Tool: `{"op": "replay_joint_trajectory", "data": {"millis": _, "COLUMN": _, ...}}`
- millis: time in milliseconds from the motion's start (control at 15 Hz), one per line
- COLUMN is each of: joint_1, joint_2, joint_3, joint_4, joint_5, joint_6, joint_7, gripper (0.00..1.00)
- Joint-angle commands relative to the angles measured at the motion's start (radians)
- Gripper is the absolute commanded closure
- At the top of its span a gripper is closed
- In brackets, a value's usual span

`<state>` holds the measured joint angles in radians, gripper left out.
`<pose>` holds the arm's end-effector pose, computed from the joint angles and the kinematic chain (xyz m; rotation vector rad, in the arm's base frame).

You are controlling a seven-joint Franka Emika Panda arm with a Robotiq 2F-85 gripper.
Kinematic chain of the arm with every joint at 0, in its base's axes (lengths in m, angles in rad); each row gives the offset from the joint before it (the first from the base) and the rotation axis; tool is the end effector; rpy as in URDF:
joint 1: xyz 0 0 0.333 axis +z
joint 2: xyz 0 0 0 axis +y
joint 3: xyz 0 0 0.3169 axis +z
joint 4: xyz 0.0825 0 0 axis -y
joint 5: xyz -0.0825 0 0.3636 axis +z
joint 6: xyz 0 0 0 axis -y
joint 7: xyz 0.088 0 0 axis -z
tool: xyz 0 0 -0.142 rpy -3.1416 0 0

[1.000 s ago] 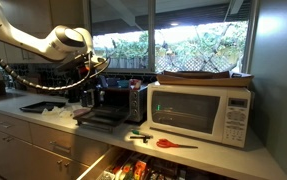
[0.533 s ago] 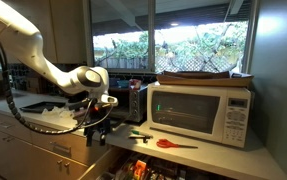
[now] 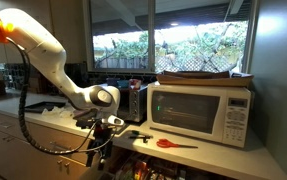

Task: Take the pen out of the drawer

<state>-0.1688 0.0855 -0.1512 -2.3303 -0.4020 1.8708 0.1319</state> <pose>0.3855 -0.1736 0.2642 2.7105 -0.3084 -0.8025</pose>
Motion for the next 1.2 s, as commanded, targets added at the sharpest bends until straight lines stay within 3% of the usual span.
{"op": "replay_joint_trajectory", "data": {"millis": 0, "joint_1": -0.018, "joint_2": -0.131, "joint_3": -0.023, "joint_4": -0.126, "joint_5": 0.0, "joint_6": 0.16, "joint_7": -0.055, "gripper": 0.0}}
{"op": "replay_joint_trajectory", "data": {"millis": 333, "joint_1": -0.086, "joint_2": -0.302, "joint_3": -0.106, "joint_4": -0.339, "joint_5": 0.009, "joint_6": 0.449, "joint_7": -0.168, "gripper": 0.0}}
{"op": "replay_joint_trajectory", "data": {"millis": 467, "joint_1": -0.106, "joint_2": -0.315, "joint_3": -0.123, "joint_4": -0.36, "joint_5": 0.04, "joint_6": 0.488, "joint_7": -0.153, "gripper": 0.0}}
{"op": "replay_joint_trajectory", "data": {"millis": 533, "joint_1": -0.098, "joint_2": -0.254, "joint_3": -0.101, "joint_4": -0.298, "joint_5": 0.02, "joint_6": 0.445, "joint_7": -0.142, "gripper": 0.0}}
{"op": "replay_joint_trajectory", "data": {"millis": 733, "joint_1": -0.115, "joint_2": -0.295, "joint_3": -0.109, "joint_4": -0.334, "joint_5": 0.027, "joint_6": 0.462, "joint_7": -0.143, "gripper": 0.0}}
{"op": "replay_joint_trajectory", "data": {"millis": 867, "joint_1": -0.088, "joint_2": -0.243, "joint_3": -0.115, "joint_4": -0.337, "joint_5": 0.131, "joint_6": 0.565, "joint_7": -0.141, "gripper": 0.0}}
{"op": "replay_joint_trajectory", "data": {"millis": 1133, "joint_1": -0.104, "joint_2": -0.089, "joint_3": -0.104, "joint_4": -0.334, "joint_5": 0.13, "joint_6": 0.763, "joint_7": -0.08, "gripper": 0.0}}
